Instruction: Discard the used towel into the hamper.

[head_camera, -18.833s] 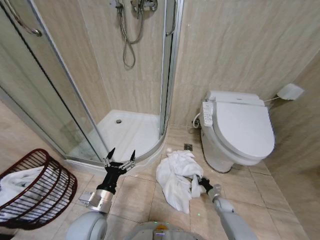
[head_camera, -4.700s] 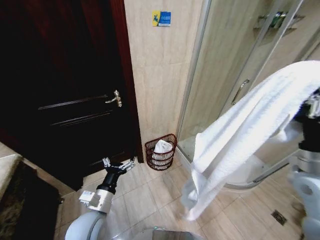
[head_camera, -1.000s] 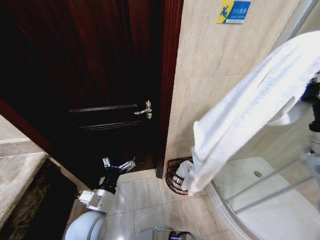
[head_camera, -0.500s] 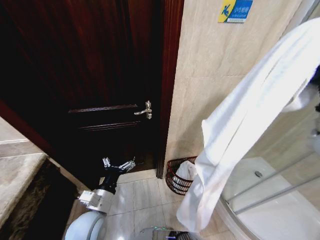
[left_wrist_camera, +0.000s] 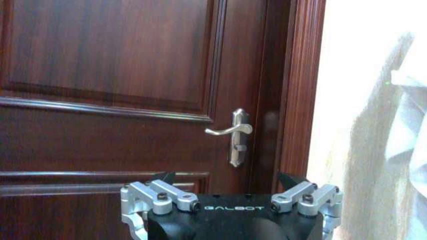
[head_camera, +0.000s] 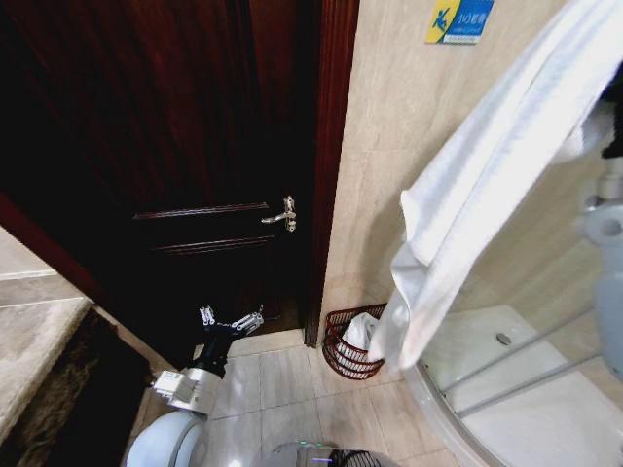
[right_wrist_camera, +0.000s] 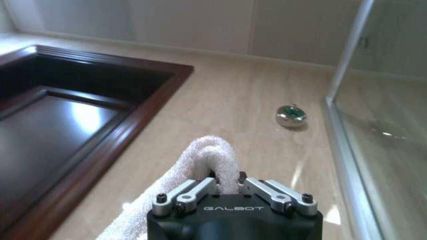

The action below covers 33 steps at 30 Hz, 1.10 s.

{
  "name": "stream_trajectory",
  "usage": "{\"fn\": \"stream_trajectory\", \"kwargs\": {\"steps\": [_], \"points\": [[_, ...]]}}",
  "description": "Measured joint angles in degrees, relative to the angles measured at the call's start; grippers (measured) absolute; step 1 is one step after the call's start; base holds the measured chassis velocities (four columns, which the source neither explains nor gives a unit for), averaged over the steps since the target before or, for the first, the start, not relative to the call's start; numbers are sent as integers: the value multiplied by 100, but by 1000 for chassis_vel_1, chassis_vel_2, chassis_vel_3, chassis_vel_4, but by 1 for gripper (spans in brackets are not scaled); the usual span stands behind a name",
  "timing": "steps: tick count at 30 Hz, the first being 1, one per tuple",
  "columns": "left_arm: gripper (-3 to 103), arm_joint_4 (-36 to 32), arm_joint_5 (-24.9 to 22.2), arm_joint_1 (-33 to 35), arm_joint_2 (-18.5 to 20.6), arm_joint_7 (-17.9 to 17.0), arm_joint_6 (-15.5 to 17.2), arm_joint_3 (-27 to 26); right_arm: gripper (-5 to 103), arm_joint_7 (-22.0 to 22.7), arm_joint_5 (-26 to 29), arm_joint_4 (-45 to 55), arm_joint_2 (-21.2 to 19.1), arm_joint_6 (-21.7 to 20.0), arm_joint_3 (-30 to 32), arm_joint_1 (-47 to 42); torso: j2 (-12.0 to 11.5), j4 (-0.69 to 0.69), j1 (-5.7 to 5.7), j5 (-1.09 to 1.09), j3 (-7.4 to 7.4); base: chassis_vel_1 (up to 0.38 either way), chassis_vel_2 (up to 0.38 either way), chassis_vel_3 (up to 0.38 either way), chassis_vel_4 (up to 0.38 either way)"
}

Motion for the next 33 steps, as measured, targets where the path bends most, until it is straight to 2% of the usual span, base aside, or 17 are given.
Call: {"fn": "stream_trajectory", "kwargs": {"steps": [11, 17, 24, 33], "points": [[100, 0, 0, 0, 0, 0, 0, 0, 5, -84, -68, -948, 90, 107, -608, 1270, 0, -2, -1, -2, -1, 0, 0, 0, 0], [100, 0, 0, 0, 1, 0, 0, 0, 5, -101, -261, -1399, 298, 153, -1104, 1974, 0, -1, -1, -2, -1, 0, 0, 0, 0], [100, 0, 0, 0, 1, 0, 0, 0, 5, -120, -453, -1752, 565, 217, -1435, 2378, 0, -1, -1, -2, -1, 0, 0, 0, 0], [100, 0, 0, 0, 1, 0, 0, 0, 5, -149, -573, -1991, 797, 285, -1522, 2450, 0, -1, -1, -1, -1, 0, 0, 0, 0]]}}
